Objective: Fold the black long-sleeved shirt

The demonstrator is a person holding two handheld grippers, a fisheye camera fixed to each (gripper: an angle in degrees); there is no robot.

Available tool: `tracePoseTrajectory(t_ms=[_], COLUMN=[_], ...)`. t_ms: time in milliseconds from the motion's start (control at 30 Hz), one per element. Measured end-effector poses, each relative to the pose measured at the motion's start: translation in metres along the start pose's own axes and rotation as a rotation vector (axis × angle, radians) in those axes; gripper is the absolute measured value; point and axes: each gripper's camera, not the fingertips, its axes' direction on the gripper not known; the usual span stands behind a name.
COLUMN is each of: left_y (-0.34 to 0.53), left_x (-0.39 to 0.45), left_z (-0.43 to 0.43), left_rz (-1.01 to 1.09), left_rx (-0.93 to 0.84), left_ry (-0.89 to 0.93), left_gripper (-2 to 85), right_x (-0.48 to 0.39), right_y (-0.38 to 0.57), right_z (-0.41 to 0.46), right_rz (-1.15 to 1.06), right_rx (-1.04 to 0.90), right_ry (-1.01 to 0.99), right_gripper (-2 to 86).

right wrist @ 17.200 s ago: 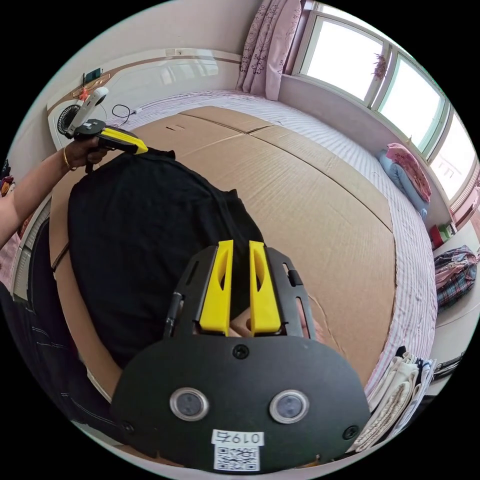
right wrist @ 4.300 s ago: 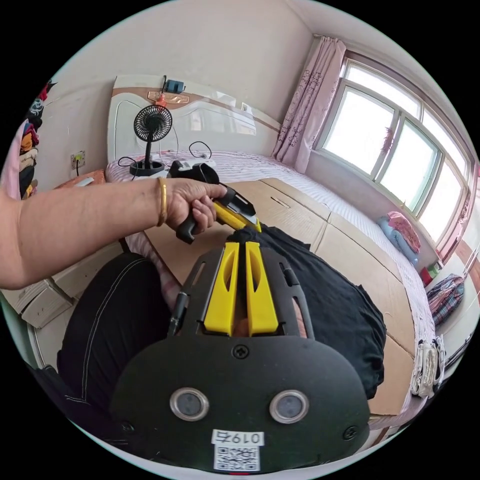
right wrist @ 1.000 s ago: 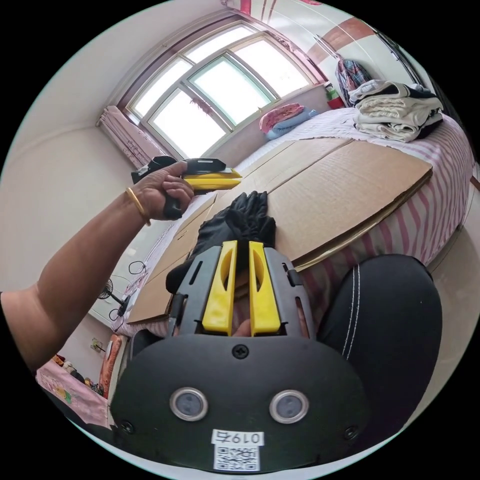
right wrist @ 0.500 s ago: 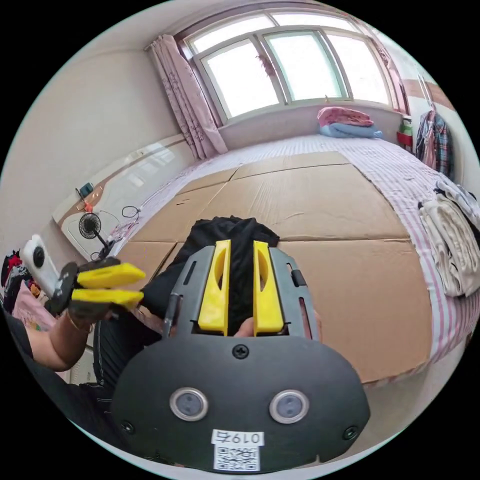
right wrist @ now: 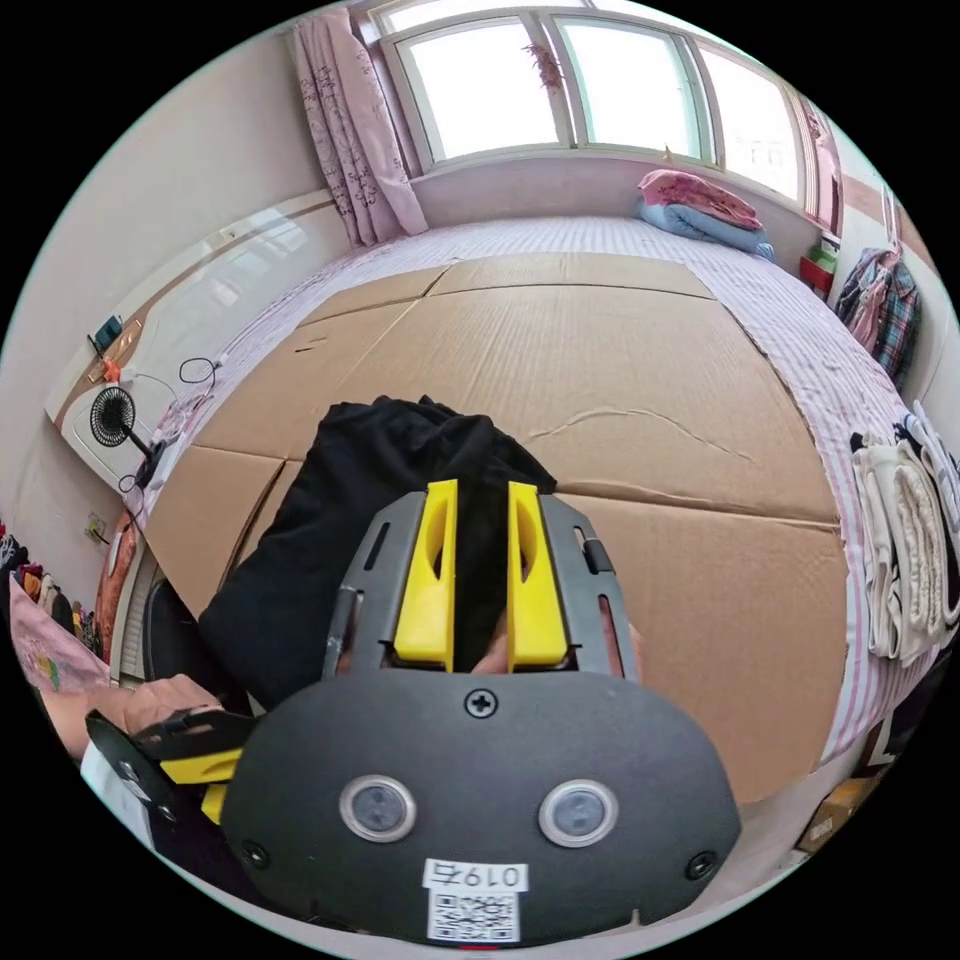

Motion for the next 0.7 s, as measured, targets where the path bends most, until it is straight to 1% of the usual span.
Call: tracePoseTrajectory(t_ms=[67,167,300,367,433,567,700], left_y=[-0.004,-0.007,-0.002,0.004,0.011,0.028,0.034], left_x=[-0.006,-0.019,-0.038,-0.049,-0.065,-0.1,-0.117], left_z=[-0.011,-0.028,-0.057,-0.072,-0.085,-0.116,-0.141], left_rz=[-0.005,-0.043,-0.07,-0.088,-0.12,-0.191,-0.195], left_rx=[0.005,0.001,0.029,0.054,0.079,0.141,0.176], left_ry=[0.012,0.025,0.013,0.009,0.03,0.052,0.04], left_gripper=[6.3,3.4,1.8,1.5,1.4,1.5,1.5], right_x=[0.0,0.009,0.04,0.063,0.076,0.091,0.106], right_y=[-0.008,-0.013,-0.019,-0.023,-0.026,-0.032,-0.031], right_z=[-0.005,-0.012,-0.023,-0.028,-0.033,-0.045,-0.058], right_rz=[-0.015,-0.005,0.064,0.105,0.127,0.136,0.164], right_rx=[-0.002,0.005,0.026,0.039,0.049,0.065,0.104], right_ry=[0.027,0.007,-0.088,-0.203,-0.24,-0.275,-0.268], right_gripper=[1.1,-0.3,-0.6,-0.5,-0.4,-0.4,-0.3])
